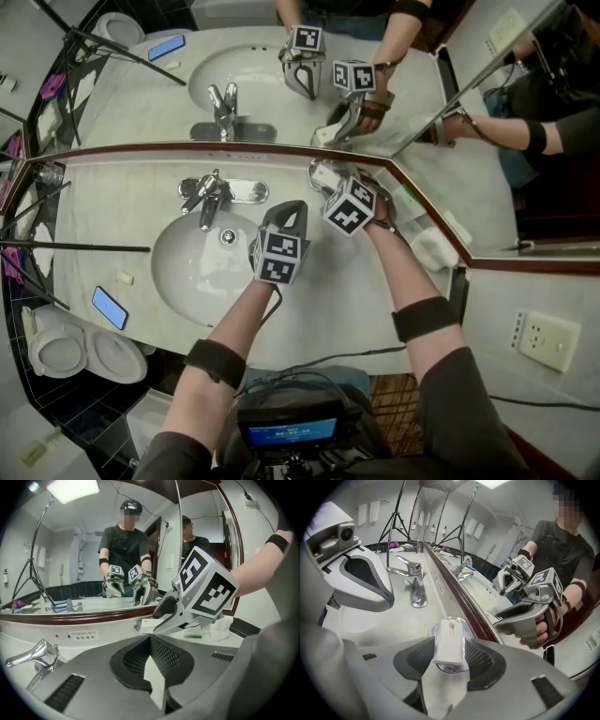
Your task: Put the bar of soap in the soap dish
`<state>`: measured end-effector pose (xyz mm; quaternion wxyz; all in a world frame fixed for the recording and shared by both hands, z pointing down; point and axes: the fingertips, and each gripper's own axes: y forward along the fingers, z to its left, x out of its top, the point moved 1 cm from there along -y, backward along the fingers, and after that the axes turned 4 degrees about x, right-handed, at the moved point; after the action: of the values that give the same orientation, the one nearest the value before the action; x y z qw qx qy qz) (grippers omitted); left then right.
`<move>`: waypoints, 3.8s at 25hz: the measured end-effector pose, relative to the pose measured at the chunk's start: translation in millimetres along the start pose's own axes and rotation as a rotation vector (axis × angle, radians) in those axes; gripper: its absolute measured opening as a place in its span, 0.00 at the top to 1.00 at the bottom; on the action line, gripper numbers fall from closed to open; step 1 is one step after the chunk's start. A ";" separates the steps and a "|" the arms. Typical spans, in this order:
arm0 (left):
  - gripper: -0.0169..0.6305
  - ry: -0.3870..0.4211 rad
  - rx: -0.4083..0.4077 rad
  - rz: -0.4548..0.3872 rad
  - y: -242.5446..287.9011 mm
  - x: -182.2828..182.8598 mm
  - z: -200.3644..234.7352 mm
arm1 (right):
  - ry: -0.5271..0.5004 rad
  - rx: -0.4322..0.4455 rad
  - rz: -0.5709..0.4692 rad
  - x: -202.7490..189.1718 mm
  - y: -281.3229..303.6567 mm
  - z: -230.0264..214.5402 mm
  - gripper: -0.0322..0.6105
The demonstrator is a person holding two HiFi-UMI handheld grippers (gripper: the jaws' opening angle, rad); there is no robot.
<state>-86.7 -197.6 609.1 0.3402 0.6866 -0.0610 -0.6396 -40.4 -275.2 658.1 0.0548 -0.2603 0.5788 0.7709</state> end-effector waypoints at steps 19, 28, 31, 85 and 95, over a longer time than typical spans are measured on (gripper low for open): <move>0.97 0.048 -0.002 -0.067 -75.1 31.5 -11.9 | 0.309 -0.158 -0.341 -0.9 -158.5 16.0 0.92; 0.97 0.032 -0.001 -0.104 -121.0 27.3 -28.2 | 0.636 -0.176 -0.534 -54.0 -207.5 48.7 0.92; 0.97 0.016 -0.001 -0.109 -135.2 21.3 -33.1 | 0.682 -0.168 -0.557 -63.9 -216.3 70.3 0.92; 0.27 0.081 -0.078 0.225 100.2 13.7 -29.2 | 0.710 -0.112 -0.471 -97.7 -166.1 87.8 0.92; 0.48 0.106 -0.047 0.200 99.2 15.4 -21.3 | 0.709 -0.105 -0.463 -97.8 -164.2 90.2 0.92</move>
<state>-29.5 -272.8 649.2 0.4211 0.7018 -0.0960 -0.5665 76.4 -117.7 579.2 0.0108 -0.6347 0.4481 0.6294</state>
